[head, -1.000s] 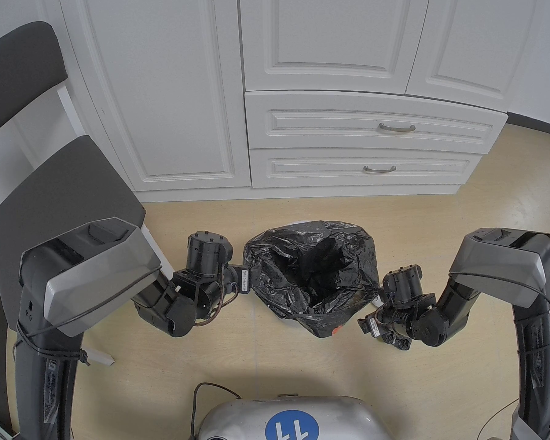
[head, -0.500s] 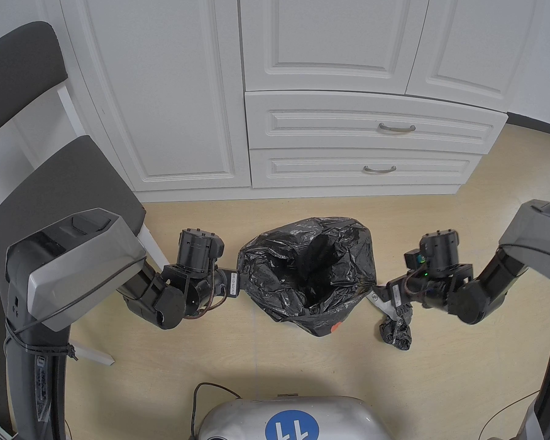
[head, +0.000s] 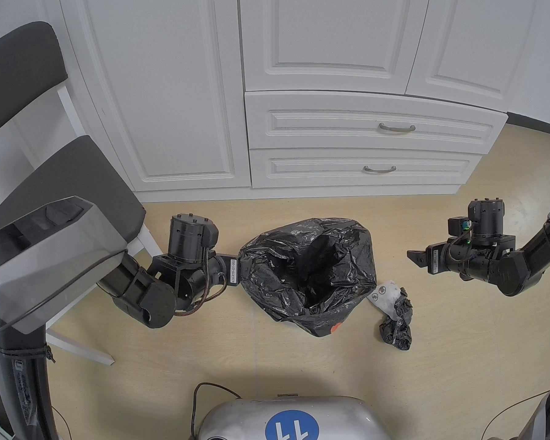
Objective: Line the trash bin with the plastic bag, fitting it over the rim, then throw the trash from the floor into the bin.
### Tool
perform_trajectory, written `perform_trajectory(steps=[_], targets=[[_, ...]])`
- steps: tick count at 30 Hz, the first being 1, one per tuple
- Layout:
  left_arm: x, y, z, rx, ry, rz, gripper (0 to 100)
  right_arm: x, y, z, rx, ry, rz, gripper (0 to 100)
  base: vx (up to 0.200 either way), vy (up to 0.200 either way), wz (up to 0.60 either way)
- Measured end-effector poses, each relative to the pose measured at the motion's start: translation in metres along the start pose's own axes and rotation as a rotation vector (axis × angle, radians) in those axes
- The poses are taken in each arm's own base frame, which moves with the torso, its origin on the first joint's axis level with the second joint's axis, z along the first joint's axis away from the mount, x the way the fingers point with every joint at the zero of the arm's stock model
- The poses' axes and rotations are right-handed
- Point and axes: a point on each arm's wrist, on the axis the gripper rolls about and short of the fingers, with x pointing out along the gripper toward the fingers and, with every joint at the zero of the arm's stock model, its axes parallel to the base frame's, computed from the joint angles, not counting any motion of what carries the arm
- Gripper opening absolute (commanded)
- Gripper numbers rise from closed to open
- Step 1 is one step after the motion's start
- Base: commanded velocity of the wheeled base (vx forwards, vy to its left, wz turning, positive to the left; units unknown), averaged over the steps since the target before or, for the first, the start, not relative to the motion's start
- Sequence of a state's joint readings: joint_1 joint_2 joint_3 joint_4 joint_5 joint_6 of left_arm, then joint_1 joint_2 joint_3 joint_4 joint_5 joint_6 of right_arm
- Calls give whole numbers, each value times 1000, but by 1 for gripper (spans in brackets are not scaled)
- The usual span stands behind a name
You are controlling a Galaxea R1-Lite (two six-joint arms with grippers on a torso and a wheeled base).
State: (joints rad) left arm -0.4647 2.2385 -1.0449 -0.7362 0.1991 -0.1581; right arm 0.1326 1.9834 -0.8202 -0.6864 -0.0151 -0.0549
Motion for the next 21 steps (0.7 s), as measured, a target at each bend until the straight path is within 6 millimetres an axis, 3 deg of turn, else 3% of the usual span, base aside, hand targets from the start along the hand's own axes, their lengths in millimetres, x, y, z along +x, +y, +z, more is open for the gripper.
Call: perform_trajectory(steps=[21], targets=[[-12, -3, 11, -2, -30, -15, 100, -2, 10, 3, -21, -18, 24, 100, 0, 0, 0]])
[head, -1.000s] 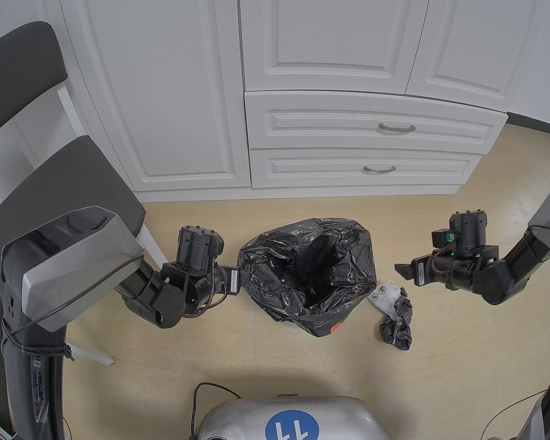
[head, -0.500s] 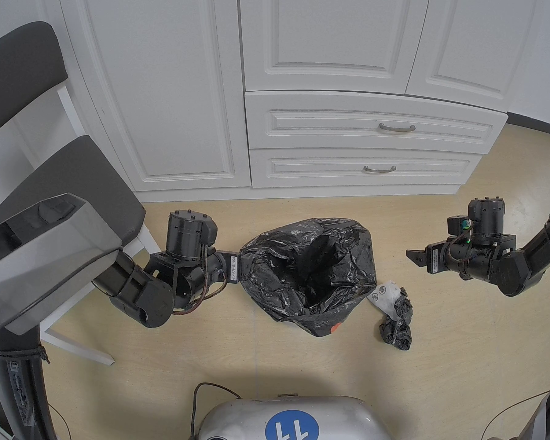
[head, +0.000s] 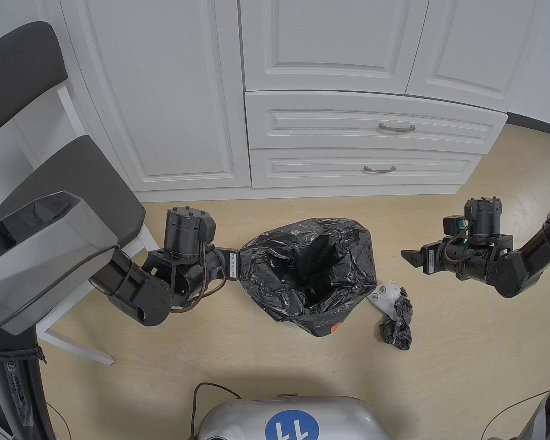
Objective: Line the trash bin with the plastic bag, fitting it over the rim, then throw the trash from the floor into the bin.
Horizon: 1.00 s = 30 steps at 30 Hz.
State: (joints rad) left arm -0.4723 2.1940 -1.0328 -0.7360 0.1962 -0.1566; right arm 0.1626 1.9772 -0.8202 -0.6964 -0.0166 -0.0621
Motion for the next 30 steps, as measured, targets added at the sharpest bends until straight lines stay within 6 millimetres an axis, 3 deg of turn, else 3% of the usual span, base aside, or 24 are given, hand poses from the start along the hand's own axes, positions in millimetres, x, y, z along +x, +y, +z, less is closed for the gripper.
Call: perform_trajectory(steps=[8, 16, 30], targets=[[3, -1, 2, -8, -15, -4, 100, 14, 10, 3, 50, -16, 15, 100, 0, 0, 0], [14, -5, 0, -33, -54, -13, 100, 36, 39, 3, 115, -83, 68, 100, 0, 0, 0], [59, -12, -16, -140, -65, -11, 100, 118, 97, -18, 263, -215, 57, 100, 0, 0, 0]])
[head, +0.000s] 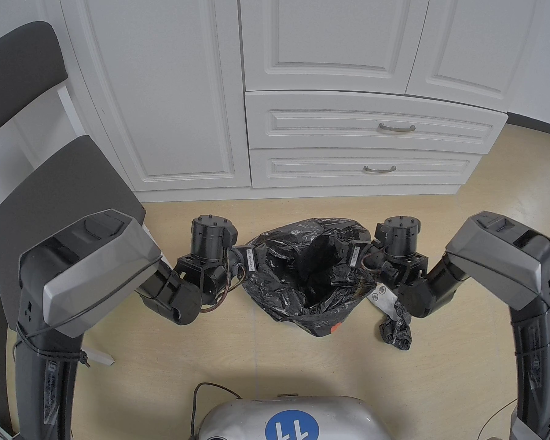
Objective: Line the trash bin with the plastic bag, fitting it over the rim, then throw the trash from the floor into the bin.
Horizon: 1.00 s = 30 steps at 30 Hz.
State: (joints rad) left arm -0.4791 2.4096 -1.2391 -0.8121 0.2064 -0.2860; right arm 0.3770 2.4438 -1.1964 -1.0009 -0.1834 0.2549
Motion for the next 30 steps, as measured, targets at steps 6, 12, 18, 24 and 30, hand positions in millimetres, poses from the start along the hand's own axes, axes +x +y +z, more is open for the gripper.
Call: perform_trajectory(steps=[6, 12, 18, 24, 30], targets=[[23, 4, -6, -55, -25, 25, 100, 29, 13, -11, 153, -77, -9, 100, 0, 0, 0], [40, 17, -10, -77, -44, 71, 100, 44, 18, -19, 220, -131, 8, 100, 0, 0, 0], [51, 31, -4, -114, -77, 98, 100, 49, 13, -21, 234, -165, 11, 100, 0, 0, 0], [56, 35, -1, -149, -102, 100, 100, 51, 1, -14, 237, -176, -5, 100, 0, 0, 0], [58, 34, -1, -161, -110, 97, 100, 47, -9, -6, 235, -164, -10, 100, 0, 0, 0]])
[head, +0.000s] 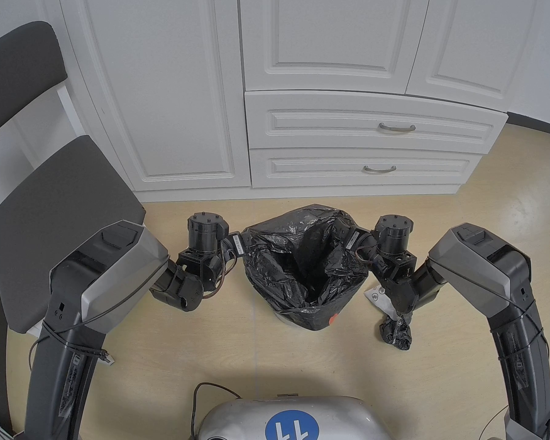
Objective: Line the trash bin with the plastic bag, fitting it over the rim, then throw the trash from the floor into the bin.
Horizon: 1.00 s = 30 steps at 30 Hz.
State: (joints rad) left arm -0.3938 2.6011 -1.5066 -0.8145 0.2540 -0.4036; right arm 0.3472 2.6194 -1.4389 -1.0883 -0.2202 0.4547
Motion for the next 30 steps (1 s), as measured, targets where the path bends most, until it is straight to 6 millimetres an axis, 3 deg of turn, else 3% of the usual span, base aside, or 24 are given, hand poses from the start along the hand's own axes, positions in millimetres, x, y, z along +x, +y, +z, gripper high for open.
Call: perform_trajectory(steps=[6, 13, 17, 21, 30], targets=[[-1, -3, -1, -10, 1, -6, 100, -21, -1, 4, -20, 129, 30, 100, 0, 0, 0], [-12, -17, -1, -14, -13, -35, 100, -40, 9, 27, -18, 196, 65, 100, 0, 0, 0], [-17, -20, 0, -12, -18, -45, 100, -31, 4, 40, -6, 149, 50, 100, 0, 0, 0], [-18, -21, 2, -11, -20, -47, 100, -19, -8, 40, 0, 127, 26, 100, 0, 0, 0], [-9, -16, -2, -13, -22, -36, 100, -1, -35, 23, -1, 171, -41, 100, 0, 0, 0]])
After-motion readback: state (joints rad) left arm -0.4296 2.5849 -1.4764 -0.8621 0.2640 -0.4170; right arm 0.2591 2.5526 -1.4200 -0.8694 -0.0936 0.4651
